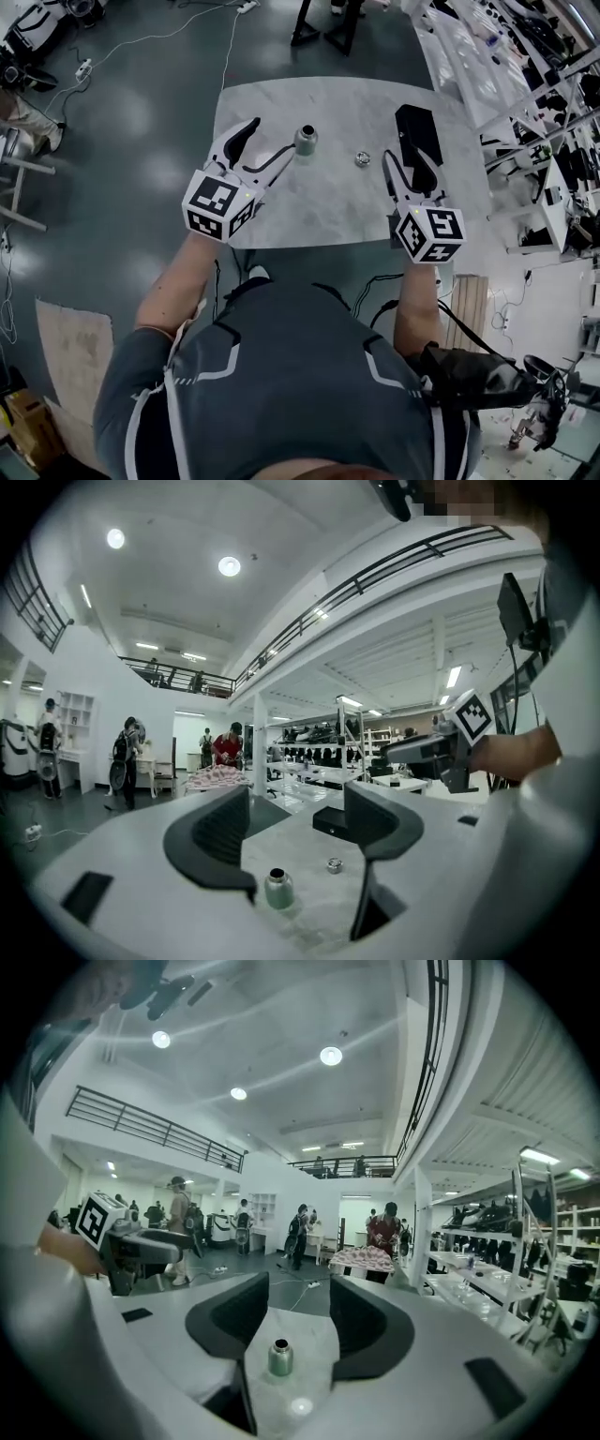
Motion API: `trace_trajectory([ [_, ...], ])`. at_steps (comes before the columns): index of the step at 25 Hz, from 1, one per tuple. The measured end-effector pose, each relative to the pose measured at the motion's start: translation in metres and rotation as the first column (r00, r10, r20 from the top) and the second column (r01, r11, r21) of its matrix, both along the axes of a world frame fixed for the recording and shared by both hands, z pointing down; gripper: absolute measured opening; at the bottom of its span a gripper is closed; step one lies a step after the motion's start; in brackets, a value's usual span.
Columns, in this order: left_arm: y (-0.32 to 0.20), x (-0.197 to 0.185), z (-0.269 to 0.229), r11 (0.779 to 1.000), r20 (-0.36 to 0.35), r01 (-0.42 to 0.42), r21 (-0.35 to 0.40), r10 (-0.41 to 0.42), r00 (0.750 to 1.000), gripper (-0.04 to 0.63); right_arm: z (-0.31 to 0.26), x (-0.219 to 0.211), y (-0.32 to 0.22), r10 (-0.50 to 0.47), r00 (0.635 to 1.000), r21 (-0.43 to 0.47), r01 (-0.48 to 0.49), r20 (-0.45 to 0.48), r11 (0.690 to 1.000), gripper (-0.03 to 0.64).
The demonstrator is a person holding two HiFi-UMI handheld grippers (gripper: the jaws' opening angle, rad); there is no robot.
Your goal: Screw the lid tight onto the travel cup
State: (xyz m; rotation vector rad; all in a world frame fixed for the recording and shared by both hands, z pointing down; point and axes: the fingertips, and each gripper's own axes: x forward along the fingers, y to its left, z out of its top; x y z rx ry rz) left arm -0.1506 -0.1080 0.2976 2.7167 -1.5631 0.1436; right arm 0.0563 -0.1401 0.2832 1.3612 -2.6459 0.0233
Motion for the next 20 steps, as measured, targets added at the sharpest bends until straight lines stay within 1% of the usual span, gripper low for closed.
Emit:
trace_trajectory([
  [2, -0.006, -0.001, 0.008, 0.999, -0.002, -0.031, -0.012, 0.031, 1.000, 0.342, 0.004, -0.004, -0.004, 0.008, 1.000, -0.001, -0.008, -0.006, 1.000, 0.236],
  [4, -0.010, -0.002, 0.019, 0.998, -0.001, -0.047, -0.029, 0.047, 0.999, 0.355, 0.014, -0.005, -0.007, 0.012, 1.000, -0.014, -0.012, -0.009, 1.000, 0.274],
  [8, -0.025, 0.001, 0.039, 0.998, -0.011, -0.036, -0.059, 0.036, 0.999, 0.380, 0.030, 0.005, -0.023, 0.013, 1.000, -0.040, -0.013, -0.005, 0.999, 0.304],
  [11, -0.036, 0.005, 0.056, 0.996, -0.015, -0.024, -0.088, 0.023, 1.000, 0.380, 0.043, 0.012, -0.037, 0.000, 1.000, -0.058, 0.000, -0.002, 0.998, 0.313],
  [15, -0.055, 0.015, 0.073, 0.995, -0.017, 0.001, -0.104, -0.003, 1.000, 0.380, 0.060, 0.029, -0.061, -0.020, 1.000, -0.081, 0.019, -0.016, 0.997, 0.316],
  [18, -0.068, 0.024, 0.094, 0.989, -0.010, 0.006, -0.145, -0.007, 1.000, 0.380, 0.080, 0.040, -0.077, -0.041, 0.999, -0.116, 0.038, -0.019, 0.992, 0.316],
  [20, -0.079, 0.028, 0.109, 0.986, -0.008, 0.027, -0.165, -0.029, 1.000, 0.380, 0.095, 0.046, -0.089, -0.055, 0.998, -0.132, 0.052, -0.020, 0.990, 0.316],
])
